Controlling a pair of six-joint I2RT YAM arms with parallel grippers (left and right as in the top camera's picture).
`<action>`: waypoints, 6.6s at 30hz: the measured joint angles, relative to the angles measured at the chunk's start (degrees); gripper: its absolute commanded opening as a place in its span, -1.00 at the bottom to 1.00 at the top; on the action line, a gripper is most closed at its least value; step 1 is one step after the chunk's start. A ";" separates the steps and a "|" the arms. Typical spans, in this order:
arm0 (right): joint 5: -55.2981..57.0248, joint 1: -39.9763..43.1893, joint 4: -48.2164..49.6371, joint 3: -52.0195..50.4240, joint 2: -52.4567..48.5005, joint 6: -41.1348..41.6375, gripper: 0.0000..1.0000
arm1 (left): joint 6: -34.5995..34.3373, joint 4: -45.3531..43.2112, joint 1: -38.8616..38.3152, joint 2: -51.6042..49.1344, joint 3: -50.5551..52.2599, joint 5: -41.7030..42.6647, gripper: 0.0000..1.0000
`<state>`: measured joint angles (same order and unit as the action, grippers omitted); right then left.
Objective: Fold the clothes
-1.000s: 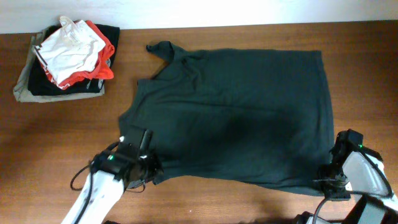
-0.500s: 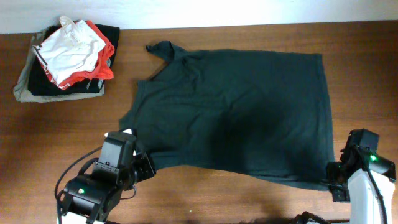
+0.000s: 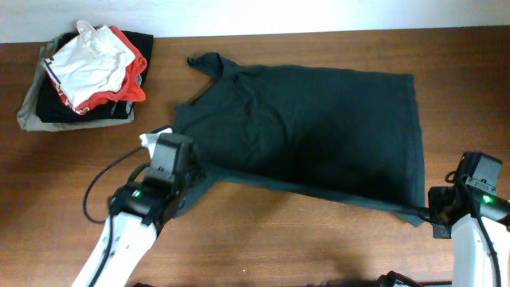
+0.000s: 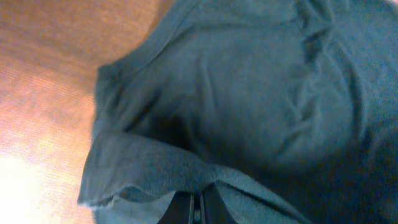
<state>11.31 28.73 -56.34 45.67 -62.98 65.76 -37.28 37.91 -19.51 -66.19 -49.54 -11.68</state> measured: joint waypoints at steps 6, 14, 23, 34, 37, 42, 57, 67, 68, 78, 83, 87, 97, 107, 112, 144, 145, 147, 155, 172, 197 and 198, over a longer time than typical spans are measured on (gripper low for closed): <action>-0.72 -0.02 6.51 0.17 -3.69 0.04 -0.92 | 3.06 -15.17 -0.04 -12.24 -0.15 -3.02 -0.99; -1.11 -2.56 11.67 0.22 -8.24 0.04 -0.92 | 6.03 -25.16 -0.04 -19.41 -0.15 -4.74 -0.99; 0.22 -8.70 16.33 0.24 -14.19 0.02 -0.92 | 6.47 -31.06 -0.04 -21.90 -0.15 -12.07 -0.99; 0.68 -8.70 18.10 0.24 -19.91 -0.02 -0.92 | 6.47 -35.15 -0.04 -23.76 -0.15 -11.15 -0.99; 1.22 -8.70 18.10 0.24 -20.24 0.04 -0.92 | 6.49 -35.19 -0.04 -25.62 -0.15 -9.55 -0.99; 1.53 -8.70 17.62 0.26 -20.26 0.00 -0.92 | 6.45 -31.32 -0.04 -26.62 -0.17 -8.61 -0.99; 2.34 -8.70 -1.20 7.41 -15.32 -5.16 -0.92 | 6.86 7.23 -0.04 6.14 -0.42 -4.59 -0.99; 2.32 -8.70 -13.16 22.69 -5.64 -19.67 -0.92 | 7.23 11.21 -0.04 22.84 -6.91 -1.55 -0.99; 2.27 -8.70 -14.34 26.84 -4.17 -21.90 -0.92 | 7.76 11.13 -0.04 22.45 -10.82 -1.55 -0.99; 0.42 -8.81 -26.08 62.64 -0.66 -34.38 -0.92 | 15.30 12.31 -0.04 14.14 -42.18 -2.71 -0.99; -0.11 -8.81 -29.59 72.70 -0.96 -38.95 -0.93 | 17.97 18.10 -0.04 10.84 -51.28 -2.91 -0.99; -0.28 -8.81 -29.83 76.32 -1.55 -40.26 -0.92 | 20.72 20.04 -0.04 9.35 -54.88 -4.63 -0.99; 2.75 -9.97 -29.07 76.78 -6.05 -34.97 -0.92 | 25.97 5.05 -1.60 -3.43 -55.43 -44.35 -0.99; 0.50 -10.16 -29.31 76.78 -8.44 -34.64 -0.92 | 33.03 7.17 -2.03 -11.54 -55.28 -48.89 -0.99; -2.40 -9.62 -29.14 76.78 -12.48 -36.96 -0.92 | 33.20 10.99 -0.72 -12.81 -55.28 -30.69 -0.99; -8.24 -9.27 -27.63 77.13 -17.05 -42.42 -0.92 | 28.46 30.42 -0.04 -18.75 -65.16 4.00 -0.99; -8.39 -9.27 -25.79 77.18 -19.71 -42.42 -0.92 | 28.44 26.56 0.35 -23.82 -65.09 3.91 -0.99; -9.38 -9.22 -20.26 77.13 -26.18 -42.47 -0.92 | 28.46 18.27 1.40 -31.80 -64.92 3.91 -0.99; -21.31 -6.73 -8.44 79.97 -38.66 -42.42 -0.93 | 28.41 1.14 10.10 -48.09 -75.76 10.03 -0.99; -25.38 0.44 -37.16 97.94 -30.03 -48.35 -0.92 | 30.21 42.88 13.62 -46.21 -107.69 17.07 -0.99; -14.19 4.33 -23.63 49.24 -30.12 -46.62 -0.92 | 30.18 58.51 8.15 -58.07 -78.90 25.51 -0.99; -13.49 5.79 -23.91 49.24 -29.22 -46.27 -0.92 | 30.18 58.51 6.80 -54.69 -78.14 25.73 -0.99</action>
<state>-2.17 34.52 -80.25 94.91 -92.20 19.49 -7.09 96.42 -12.71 -120.88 -127.68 14.04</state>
